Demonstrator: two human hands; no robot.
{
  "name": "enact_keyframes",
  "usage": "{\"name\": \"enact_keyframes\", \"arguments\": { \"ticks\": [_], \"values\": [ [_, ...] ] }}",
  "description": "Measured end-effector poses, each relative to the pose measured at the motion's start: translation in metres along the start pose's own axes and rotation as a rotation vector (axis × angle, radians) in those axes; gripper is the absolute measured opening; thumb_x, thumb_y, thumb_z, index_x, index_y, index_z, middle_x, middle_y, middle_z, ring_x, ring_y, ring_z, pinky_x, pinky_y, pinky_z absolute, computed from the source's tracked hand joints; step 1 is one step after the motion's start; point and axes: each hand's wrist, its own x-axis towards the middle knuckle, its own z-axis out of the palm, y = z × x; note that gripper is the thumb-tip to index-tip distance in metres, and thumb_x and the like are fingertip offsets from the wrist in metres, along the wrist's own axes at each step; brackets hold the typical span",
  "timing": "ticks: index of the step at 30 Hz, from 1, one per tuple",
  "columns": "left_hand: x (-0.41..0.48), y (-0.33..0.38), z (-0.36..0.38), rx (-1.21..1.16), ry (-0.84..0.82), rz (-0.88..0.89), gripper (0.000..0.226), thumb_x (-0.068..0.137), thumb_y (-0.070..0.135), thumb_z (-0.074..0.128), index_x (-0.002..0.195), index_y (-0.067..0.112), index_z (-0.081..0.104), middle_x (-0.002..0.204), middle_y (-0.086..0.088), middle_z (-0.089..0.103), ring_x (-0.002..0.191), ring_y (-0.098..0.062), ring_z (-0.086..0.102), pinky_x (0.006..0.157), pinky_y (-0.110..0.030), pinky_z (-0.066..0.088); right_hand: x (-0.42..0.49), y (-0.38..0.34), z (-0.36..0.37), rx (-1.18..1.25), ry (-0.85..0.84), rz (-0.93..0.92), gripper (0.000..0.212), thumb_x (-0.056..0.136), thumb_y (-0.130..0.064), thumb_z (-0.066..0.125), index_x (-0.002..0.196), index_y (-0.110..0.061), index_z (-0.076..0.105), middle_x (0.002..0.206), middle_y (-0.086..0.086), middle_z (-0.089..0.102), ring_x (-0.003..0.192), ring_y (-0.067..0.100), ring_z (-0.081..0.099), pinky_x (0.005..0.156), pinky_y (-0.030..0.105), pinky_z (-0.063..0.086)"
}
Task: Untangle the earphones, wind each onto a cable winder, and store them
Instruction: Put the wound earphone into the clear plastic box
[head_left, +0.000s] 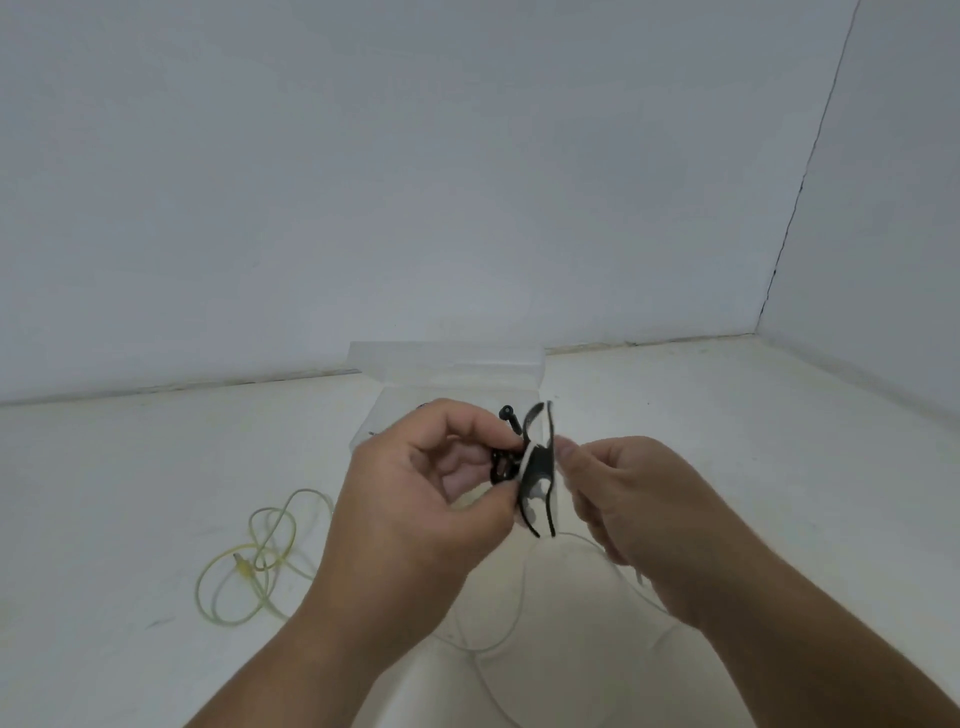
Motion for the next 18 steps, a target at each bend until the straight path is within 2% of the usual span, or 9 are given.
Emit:
{"name": "enact_keyframes", "arguments": {
  "ticks": [3, 5, 9, 13, 16, 18],
  "values": [
    [0.004, -0.004, -0.004, 0.044, 0.155, -0.033, 0.029, 0.07, -0.01, 0.077, 0.079, 0.017, 0.072, 0.072, -0.006, 0.072, 0.067, -0.009, 0.068, 0.065, -0.015, 0.052, -0.004, 0.001, 0.013, -0.135, -0.115, -0.033, 0.053, 0.102, -0.039, 0.045, 0.053, -0.017, 0.049, 0.045, -0.009, 0.038, 0.043, 0.012, 0.03, 0.045, 0.022, 0.026],
    [0.007, -0.008, -0.009, 0.109, 0.214, -0.035, 0.033, 0.074, -0.012, 0.074, 0.081, 0.02, 0.072, 0.075, -0.006, 0.074, 0.067, -0.01, 0.068, 0.066, -0.018, 0.053, -0.006, 0.0, 0.018, -0.171, -0.168, -0.067, 0.049, 0.104, -0.033, 0.042, 0.059, -0.019, 0.055, 0.045, -0.012, 0.041, 0.045, 0.009, 0.033, 0.05, 0.023, 0.029],
    [0.009, -0.011, -0.014, 0.21, 0.264, -0.028, 0.029, 0.071, -0.004, 0.079, 0.081, 0.023, 0.073, 0.077, -0.001, 0.074, 0.072, -0.009, 0.071, 0.069, -0.017, 0.054, -0.009, -0.004, 0.016, -0.133, -0.235, -0.109, 0.042, 0.105, -0.027, 0.041, 0.068, -0.021, 0.062, 0.052, -0.013, 0.042, 0.053, 0.013, 0.034, 0.054, 0.029, 0.03],
    [0.009, -0.011, -0.013, 0.257, 0.286, -0.015, 0.026, 0.069, 0.0, 0.081, 0.081, 0.022, 0.072, 0.073, 0.003, 0.073, 0.067, -0.004, 0.068, 0.067, -0.013, 0.052, -0.013, -0.009, 0.013, -0.187, -0.292, -0.175, 0.037, 0.102, -0.026, 0.048, 0.072, -0.027, 0.069, 0.054, -0.013, 0.044, 0.051, 0.01, 0.037, 0.052, 0.023, 0.032],
    [0.01, -0.011, -0.014, 0.286, 0.287, -0.015, 0.028, 0.069, -0.001, 0.081, 0.08, 0.023, 0.072, 0.074, 0.006, 0.073, 0.069, -0.004, 0.068, 0.069, -0.014, 0.053, -0.014, -0.013, 0.008, -0.186, -0.284, -0.209, 0.033, 0.099, -0.028, 0.053, 0.074, -0.024, 0.072, 0.058, 0.001, 0.042, 0.054, 0.016, 0.037, 0.054, 0.029, 0.032],
    [0.01, -0.01, -0.016, 0.346, 0.278, 0.017, 0.032, 0.07, -0.005, 0.08, 0.08, 0.024, 0.072, 0.079, 0.009, 0.074, 0.077, -0.005, 0.071, 0.077, -0.017, 0.055, -0.017, -0.015, 0.003, -0.119, -0.257, -0.229, 0.03, 0.097, -0.031, 0.056, 0.074, -0.021, 0.072, 0.061, 0.009, 0.038, 0.056, 0.021, 0.032, 0.055, 0.033, 0.028]
  ]
}}
